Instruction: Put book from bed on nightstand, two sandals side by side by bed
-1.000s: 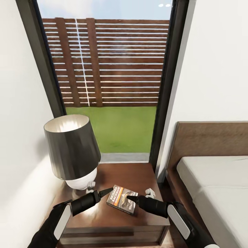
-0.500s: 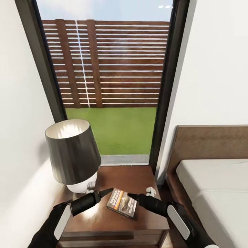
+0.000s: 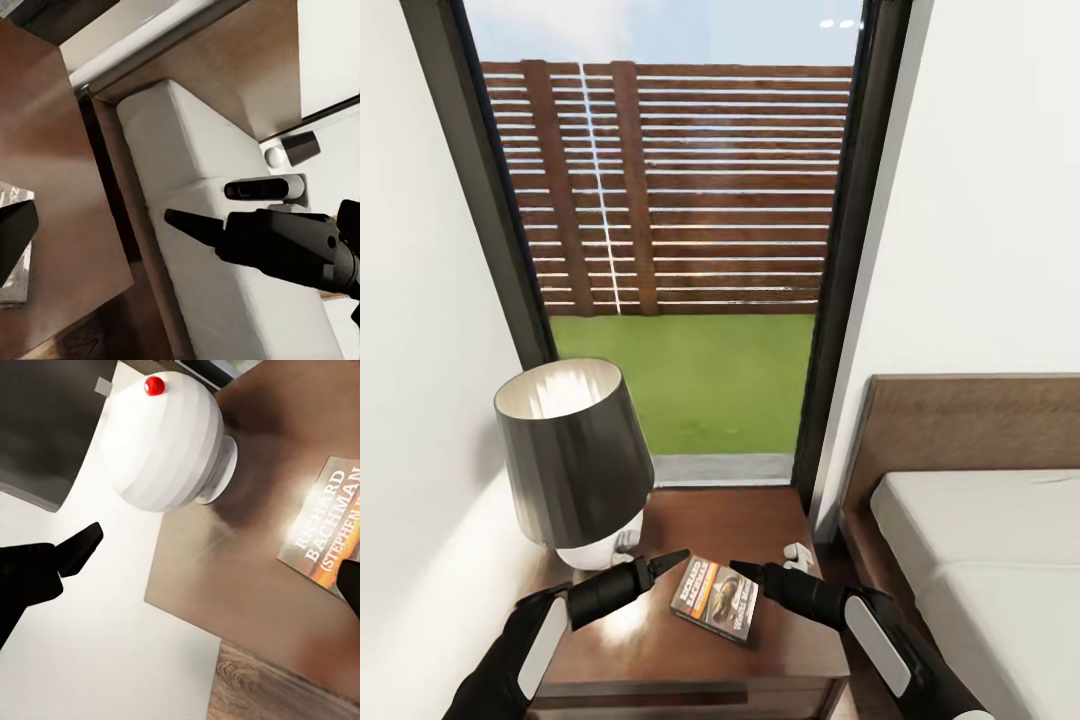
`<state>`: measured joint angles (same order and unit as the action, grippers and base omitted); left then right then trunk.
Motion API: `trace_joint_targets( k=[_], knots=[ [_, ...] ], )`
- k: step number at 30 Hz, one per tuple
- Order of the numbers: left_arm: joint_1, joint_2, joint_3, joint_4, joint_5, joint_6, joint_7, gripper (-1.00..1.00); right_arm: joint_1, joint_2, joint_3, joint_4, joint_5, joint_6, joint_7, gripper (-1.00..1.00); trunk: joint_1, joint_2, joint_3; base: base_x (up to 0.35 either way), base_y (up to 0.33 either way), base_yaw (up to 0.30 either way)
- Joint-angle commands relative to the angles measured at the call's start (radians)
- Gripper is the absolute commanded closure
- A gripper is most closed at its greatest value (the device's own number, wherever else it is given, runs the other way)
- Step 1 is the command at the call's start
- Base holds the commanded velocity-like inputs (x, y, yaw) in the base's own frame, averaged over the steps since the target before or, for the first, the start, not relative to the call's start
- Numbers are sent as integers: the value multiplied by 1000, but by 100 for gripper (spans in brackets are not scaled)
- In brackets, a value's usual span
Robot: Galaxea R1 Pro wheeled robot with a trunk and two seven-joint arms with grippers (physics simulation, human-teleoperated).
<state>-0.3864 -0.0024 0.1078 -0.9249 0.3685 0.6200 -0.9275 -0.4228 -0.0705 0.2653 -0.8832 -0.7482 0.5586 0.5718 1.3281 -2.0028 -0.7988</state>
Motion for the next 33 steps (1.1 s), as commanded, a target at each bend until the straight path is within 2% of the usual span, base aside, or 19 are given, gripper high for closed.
trace_joint_targets(
  k=[1,5,18,22,24,27,29,31,33],
  knots=[
    [1,0,1,0,3,2,14,-100,-1,1,2,0,-7,5,-2,-100,-4,7,2,0,0,0],
    [5,-2,1,0,2,-23,45,-100,-1,4,3,0,-7,3,-5,-100,-19,35,15,0,0,0],
    [10,1,1,13,1,-64,52,-100,-1,4,3,0,-6,-33,-4,-100,-69,126,56,0,0,0],
    [10,2,1,46,-16,-80,52,-100,0,5,3,0,-4,-35,-7,-100,-85,154,68,0,0,0],
    [11,2,1,73,-39,-111,52,-100,2,6,4,6,33,-49,-9,-100,-92,168,74,0,0,0],
    [11,1,1,150,-69,-171,52,-100,3,6,4,32,166,-140,-7,-100,-104,189,84,0,0,0],
    [11,6,2,216,-78,-223,51,-100,4,4,4,40,231,-194,-4,-100,-111,203,90,0,0,0],
    [11,13,2,274,-81,-279,50,-100,4,-1,4,43,254,-215,-2,-100,-119,217,96,0,0,0],
    [11,25,3,333,-83,-361,46,-100,6,-5,3,45,269,-227,0,-100,-127,231,103,0,0,0]
  ],
)
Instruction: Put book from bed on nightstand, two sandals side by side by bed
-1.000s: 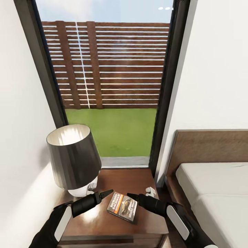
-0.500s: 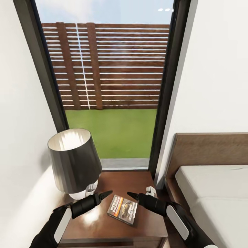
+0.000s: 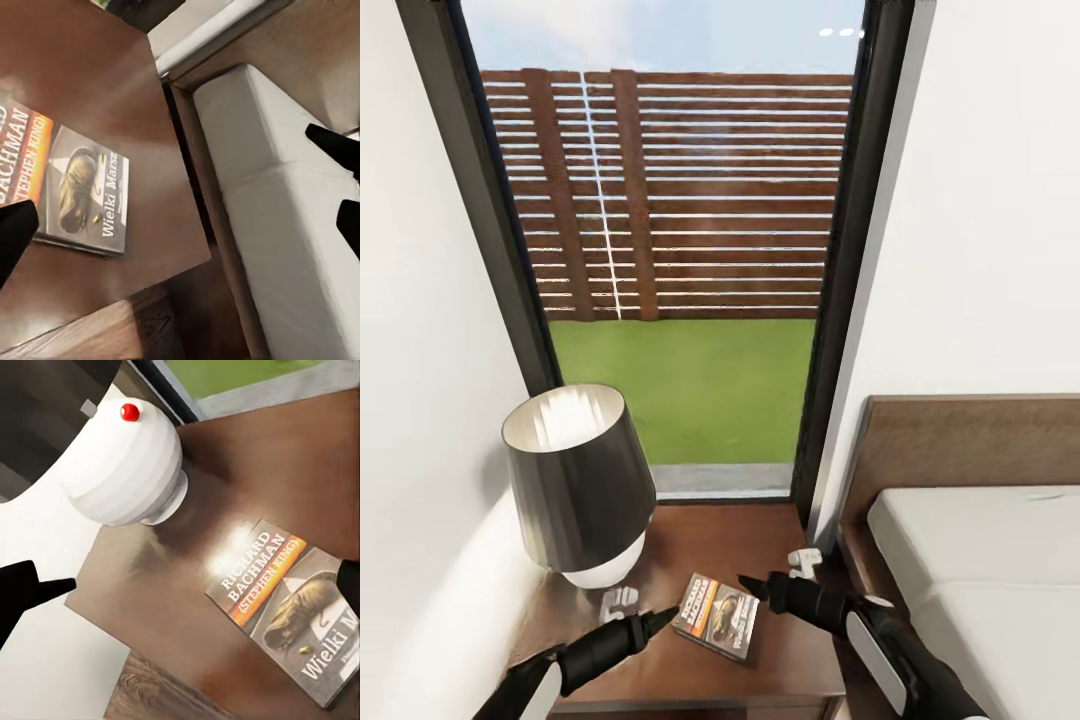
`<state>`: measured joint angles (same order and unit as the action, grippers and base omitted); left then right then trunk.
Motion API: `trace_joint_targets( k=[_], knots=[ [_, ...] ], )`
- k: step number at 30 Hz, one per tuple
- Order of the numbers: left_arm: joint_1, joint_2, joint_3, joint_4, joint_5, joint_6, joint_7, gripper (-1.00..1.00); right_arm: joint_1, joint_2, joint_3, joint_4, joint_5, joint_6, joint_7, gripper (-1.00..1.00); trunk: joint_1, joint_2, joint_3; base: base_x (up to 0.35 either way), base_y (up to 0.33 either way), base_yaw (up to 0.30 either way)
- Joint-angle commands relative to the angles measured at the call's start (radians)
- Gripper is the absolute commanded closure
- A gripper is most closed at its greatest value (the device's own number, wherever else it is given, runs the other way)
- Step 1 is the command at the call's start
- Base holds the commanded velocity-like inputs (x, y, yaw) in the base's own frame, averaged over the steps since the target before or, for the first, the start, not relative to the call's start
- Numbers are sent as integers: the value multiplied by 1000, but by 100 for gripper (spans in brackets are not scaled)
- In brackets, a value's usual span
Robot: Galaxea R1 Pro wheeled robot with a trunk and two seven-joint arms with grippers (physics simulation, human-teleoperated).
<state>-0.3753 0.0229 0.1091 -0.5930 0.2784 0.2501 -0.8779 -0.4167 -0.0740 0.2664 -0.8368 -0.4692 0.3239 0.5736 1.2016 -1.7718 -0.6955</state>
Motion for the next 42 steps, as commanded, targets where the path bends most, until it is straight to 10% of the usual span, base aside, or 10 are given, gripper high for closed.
trace_joint_targets(
  k=[1,8,12,19,29,35,42],
  knots=[
    [-1,5,1,19,7,-24,-2,-100,0,-3,2,0,-7,5,-1,-100,-4,7,2,0,0,0],
    [-1,17,0,114,-6,-119,10,-100,11,-113,2,53,0,-62,0,-100,-31,56,24,0,0,0],
    [-1,17,0,184,-81,-179,54,-100,19,-144,2,212,3,-151,1,-100,-46,84,37,0,0,0],
    [-1,17,0,341,-124,-324,174,-100,21,-150,2,433,10,-299,3,-100,-73,133,59,0,0,0],
    [-1,15,0,433,-126,-404,244,-100,21,-146,2,570,13,-330,3,-100,-111,203,90,0,0,0],
    [-1,12,-1,521,-127,-479,403,-100,21,-139,3,660,14,-358,3,-100,-134,245,109,0,0,0],
    [3,8,-7,567,-187,-516,485,-100,22,-136,4,749,15,-386,3,-100,-161,294,131,0,0,0]
  ],
)
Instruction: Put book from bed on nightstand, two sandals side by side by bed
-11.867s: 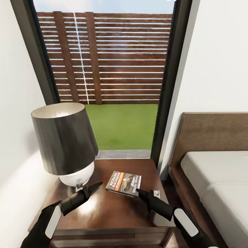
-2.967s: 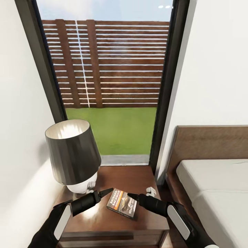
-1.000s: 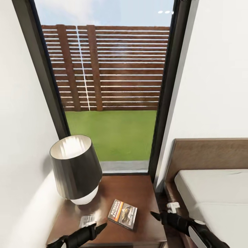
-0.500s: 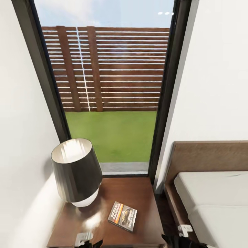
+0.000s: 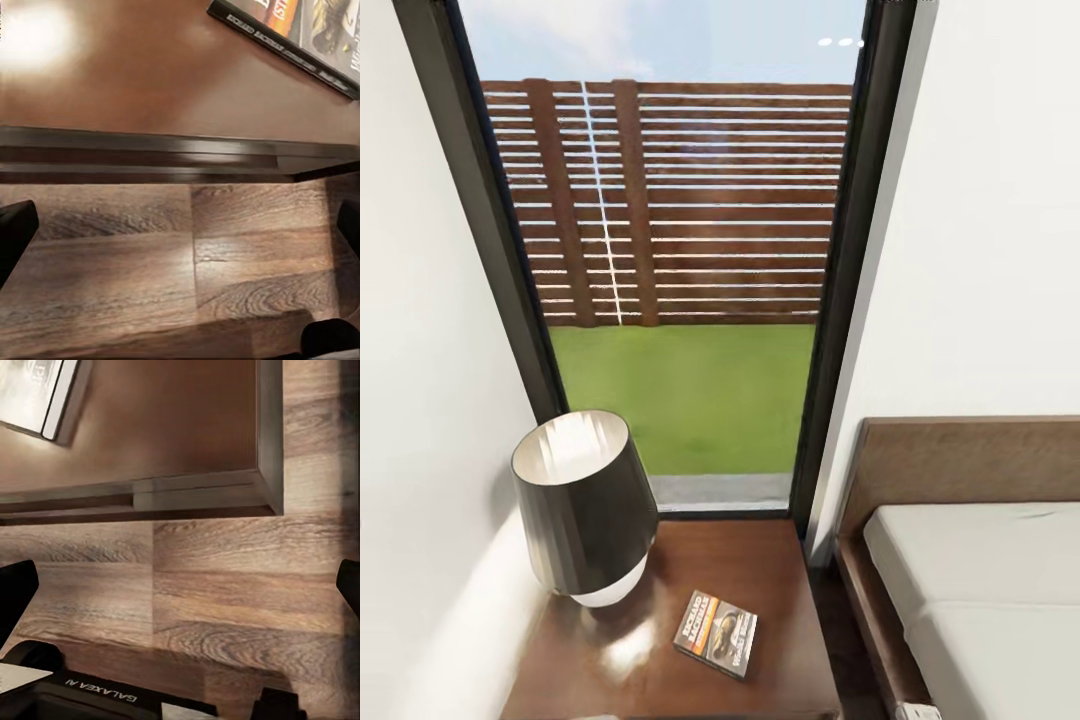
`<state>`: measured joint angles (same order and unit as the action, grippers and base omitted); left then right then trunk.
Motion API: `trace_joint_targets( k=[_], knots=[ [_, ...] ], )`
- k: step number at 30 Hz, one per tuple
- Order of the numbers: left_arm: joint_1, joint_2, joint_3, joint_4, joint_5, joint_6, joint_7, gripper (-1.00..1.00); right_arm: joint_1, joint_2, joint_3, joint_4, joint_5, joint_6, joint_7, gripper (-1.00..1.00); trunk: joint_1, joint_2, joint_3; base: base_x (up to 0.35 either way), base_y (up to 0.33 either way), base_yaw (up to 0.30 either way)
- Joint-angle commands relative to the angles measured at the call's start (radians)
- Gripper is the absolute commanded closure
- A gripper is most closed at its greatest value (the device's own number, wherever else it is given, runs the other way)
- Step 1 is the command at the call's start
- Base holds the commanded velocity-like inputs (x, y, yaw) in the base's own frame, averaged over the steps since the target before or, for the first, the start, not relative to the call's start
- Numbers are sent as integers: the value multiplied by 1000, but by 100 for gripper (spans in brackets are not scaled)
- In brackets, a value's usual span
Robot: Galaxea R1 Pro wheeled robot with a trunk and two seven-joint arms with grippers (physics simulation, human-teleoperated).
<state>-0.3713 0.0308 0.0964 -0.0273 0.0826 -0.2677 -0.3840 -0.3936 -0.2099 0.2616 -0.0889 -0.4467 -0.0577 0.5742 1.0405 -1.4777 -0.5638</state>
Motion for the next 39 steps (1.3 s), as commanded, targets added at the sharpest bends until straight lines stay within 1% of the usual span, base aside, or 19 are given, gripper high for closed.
trace_joint_targets(
  k=[1,4,5,6,7,10,13,15,16,18,19,20,21,23,24,27,39],
  knots=[
    [2,0,5,2,1,1,0,-100,-1,0,8,13,-7,-6,3,-100,-4,7,2,0,0,0],
    [20,0,5,4,-27,0,72,-100,-1,0,8,59,-7,-8,3,-100,-16,28,12,0,0,0],
    [24,0,5,4,-32,0,85,-100,-1,1,8,68,-7,-8,3,-100,-19,35,15,0,0,0],
    [33,-1,4,4,-47,-1,116,-100,-1,1,8,94,-7,-8,3,-100,-23,42,18,0,0,0],
    [38,-1,4,4,-57,-1,129,-100,-1,1,8,110,-7,-8,3,-100,-27,49,21,0,0,0],
    [48,0,5,5,-74,-1,144,-100,4,1,8,139,-7,-8,2,-100,-39,70,30,0,0,0],
    [58,1,5,6,-80,-1,150,-100,16,1,8,155,-7,-8,1,-100,-50,91,40,0,0,0],
    [78,1,5,6,-92,0,152,-100,23,1,8,161,10,-7,0,-100,-58,105,46,0,0,0],
    [90,1,5,6,-107,1,152,-100,26,1,8,165,36,-7,0,-100,-62,112,49,0,0,0],
    [108,1,5,6,-135,1,153,-100,27,2,8,168,71,-6,-1,-100,-69,126,56,0,0,0],
    [123,1,5,6,-152,1,153,-100,28,8,8,169,86,-6,-1,-100,-73,133,59,0,0,0],
    [129,1,5,6,-156,1,153,-100,29,13,8,169,90,-6,-2,-100,-77,140,62,0,0,0],
    [139,1,5,6,-162,1,154,-100,32,23,8,170,94,-5,-2,-100,-81,147,65,0,0,0],
    [152,1,5,6,-169,1,154,-100,47,44,8,170,99,-5,-2,-100,-88,161,71,0,0,0],
    [156,2,5,6,-170,1,154,-100,51,50,8,170,101,-5,-3,-100,-92,168,74,0,0,0],
    [161,3,5,6,-172,1,153,-100,57,59,8,169,102,-5,-5,-100,-104,189,84,0,0,0],
    [163,2,5,4,-175,-1,152,-100,59,61,8,169,102,-5,-7,-100,-104,189,84,0,0,0]
  ],
)
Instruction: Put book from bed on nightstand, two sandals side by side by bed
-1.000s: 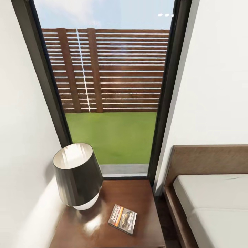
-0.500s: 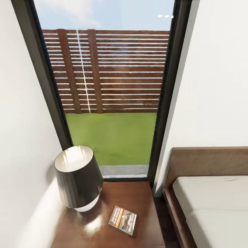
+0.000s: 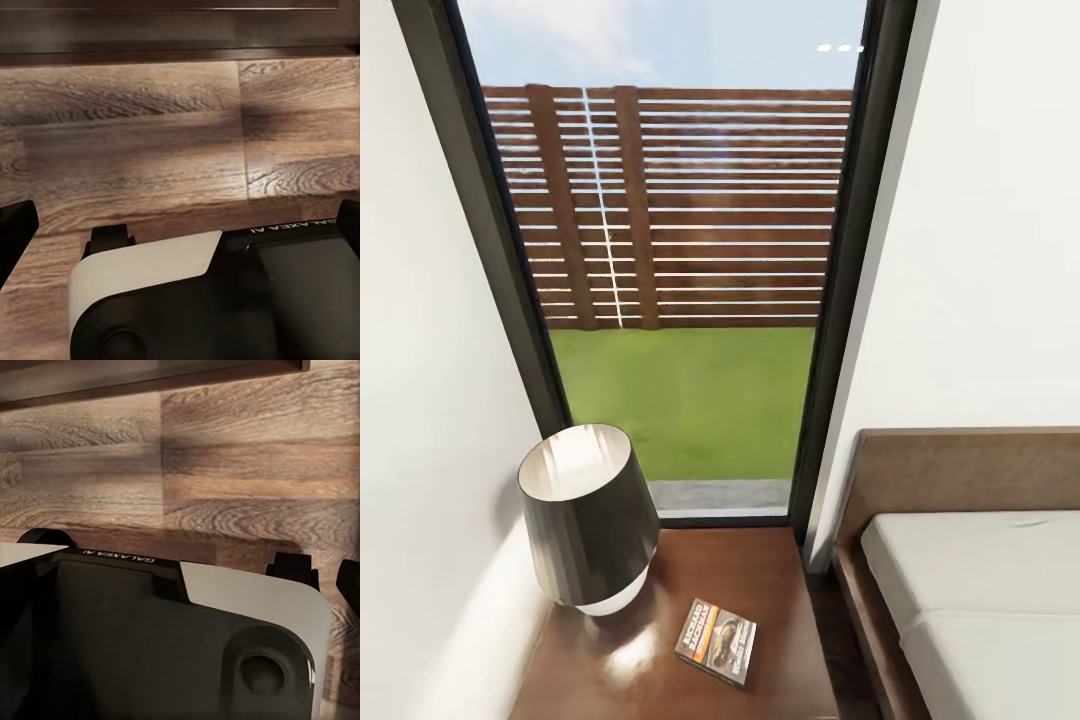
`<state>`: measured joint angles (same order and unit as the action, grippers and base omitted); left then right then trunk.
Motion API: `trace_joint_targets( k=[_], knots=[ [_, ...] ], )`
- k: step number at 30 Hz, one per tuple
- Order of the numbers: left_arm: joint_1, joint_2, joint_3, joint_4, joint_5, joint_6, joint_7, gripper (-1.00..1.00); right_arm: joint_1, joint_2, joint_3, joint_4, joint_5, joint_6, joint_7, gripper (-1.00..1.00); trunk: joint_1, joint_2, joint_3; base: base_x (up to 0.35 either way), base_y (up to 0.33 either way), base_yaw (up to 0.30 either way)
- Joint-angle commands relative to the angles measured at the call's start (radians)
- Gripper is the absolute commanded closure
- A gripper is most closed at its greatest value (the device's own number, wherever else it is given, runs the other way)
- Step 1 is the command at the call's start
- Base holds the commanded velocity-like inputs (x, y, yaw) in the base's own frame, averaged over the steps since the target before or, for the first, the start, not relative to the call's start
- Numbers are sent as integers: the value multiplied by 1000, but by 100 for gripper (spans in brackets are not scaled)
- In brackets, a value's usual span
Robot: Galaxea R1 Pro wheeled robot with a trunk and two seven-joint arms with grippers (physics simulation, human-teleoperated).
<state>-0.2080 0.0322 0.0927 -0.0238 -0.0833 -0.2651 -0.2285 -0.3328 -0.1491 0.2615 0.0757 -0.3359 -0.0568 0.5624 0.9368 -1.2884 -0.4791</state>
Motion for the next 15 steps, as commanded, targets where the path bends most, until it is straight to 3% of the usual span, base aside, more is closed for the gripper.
trace_joint_targets(
  k=[1,15],
  knots=[
    [-1,0,9,1,-8,-3,-3,-100,-2,0,9,4,-9,-6,5,-100,0,-1,-1,0,0,0],
    [-1,-2,12,1,-7,-2,-3,-100,-2,2,9,4,-7,-2,4,-100,0,-1,-1,0,0,0]
  ],
)
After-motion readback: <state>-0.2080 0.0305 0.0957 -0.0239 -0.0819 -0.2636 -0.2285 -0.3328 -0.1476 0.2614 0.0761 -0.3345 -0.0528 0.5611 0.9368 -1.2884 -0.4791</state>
